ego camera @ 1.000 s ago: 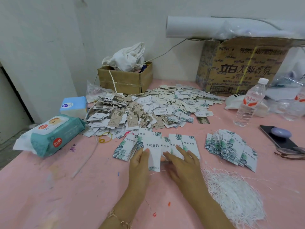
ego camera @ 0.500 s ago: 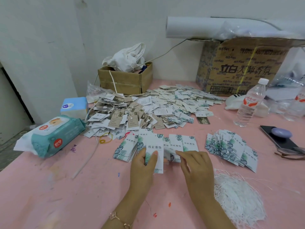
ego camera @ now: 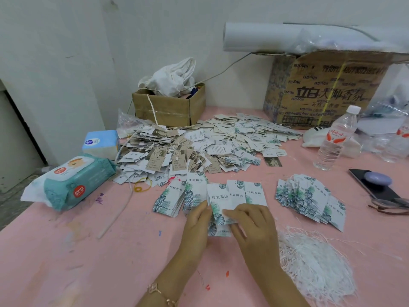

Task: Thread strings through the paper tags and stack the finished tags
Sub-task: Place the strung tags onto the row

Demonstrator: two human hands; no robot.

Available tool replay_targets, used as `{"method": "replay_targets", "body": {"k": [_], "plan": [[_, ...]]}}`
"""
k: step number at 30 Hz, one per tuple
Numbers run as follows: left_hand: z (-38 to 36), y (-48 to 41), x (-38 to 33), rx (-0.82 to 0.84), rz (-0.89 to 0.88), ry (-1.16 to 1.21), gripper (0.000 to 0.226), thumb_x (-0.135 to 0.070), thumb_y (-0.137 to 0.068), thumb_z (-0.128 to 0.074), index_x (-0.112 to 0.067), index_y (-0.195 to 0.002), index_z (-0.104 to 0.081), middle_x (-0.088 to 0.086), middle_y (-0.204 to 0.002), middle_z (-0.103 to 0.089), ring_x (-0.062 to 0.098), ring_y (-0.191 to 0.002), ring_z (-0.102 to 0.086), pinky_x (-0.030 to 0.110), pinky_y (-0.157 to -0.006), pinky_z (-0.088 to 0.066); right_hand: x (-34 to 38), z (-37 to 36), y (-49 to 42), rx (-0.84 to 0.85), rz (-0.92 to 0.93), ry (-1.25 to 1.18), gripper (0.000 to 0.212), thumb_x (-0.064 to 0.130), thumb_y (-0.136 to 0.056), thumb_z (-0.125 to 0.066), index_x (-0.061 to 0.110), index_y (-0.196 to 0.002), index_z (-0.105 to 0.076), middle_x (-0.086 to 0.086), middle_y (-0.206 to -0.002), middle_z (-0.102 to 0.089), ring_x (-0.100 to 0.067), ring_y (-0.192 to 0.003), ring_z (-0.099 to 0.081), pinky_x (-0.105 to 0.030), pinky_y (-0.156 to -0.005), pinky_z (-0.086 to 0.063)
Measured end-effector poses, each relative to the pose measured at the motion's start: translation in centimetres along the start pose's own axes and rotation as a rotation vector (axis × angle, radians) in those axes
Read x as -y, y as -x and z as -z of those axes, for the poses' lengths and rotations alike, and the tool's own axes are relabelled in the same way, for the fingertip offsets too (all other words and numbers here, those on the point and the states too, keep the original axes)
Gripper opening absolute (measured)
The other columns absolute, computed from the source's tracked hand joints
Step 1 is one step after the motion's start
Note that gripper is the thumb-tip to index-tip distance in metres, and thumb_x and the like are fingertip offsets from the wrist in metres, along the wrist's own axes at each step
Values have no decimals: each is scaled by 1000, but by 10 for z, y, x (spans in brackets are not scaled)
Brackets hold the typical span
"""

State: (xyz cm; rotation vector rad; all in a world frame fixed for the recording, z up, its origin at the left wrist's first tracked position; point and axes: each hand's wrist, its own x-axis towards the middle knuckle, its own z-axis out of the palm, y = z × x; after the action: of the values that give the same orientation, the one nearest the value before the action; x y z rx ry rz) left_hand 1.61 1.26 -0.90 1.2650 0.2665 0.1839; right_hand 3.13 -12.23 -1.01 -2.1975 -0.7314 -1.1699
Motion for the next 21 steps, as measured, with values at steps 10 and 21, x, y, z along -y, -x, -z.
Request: {"method": "replay_targets", "body": {"k": [10, 21], "plan": [[3, 3, 1, 197, -90, -118, 20, -8, -99, -48, -13, -109, -65, -2, -103, -74, 10, -101, -68, 17, -81, -51, -6, 1, 0, 198, -2, -147, 31, 35, -91, -54, 15, -101, -75, 0, -92, -62, -11, -89, -47, -25, -78, -42], [10, 15, -1, 172, -77, -186, 26, -9, -103, -42, -23, -117, -60, 3, -92, -77, 17, -76, -73, 23, -56, -54, -12, 25, -4, 310, -239, 51, 14, 5, -82, -72, 14, -93, -71, -1, -91, -65, -27, -80, -58, -38, -67, -48]]}}
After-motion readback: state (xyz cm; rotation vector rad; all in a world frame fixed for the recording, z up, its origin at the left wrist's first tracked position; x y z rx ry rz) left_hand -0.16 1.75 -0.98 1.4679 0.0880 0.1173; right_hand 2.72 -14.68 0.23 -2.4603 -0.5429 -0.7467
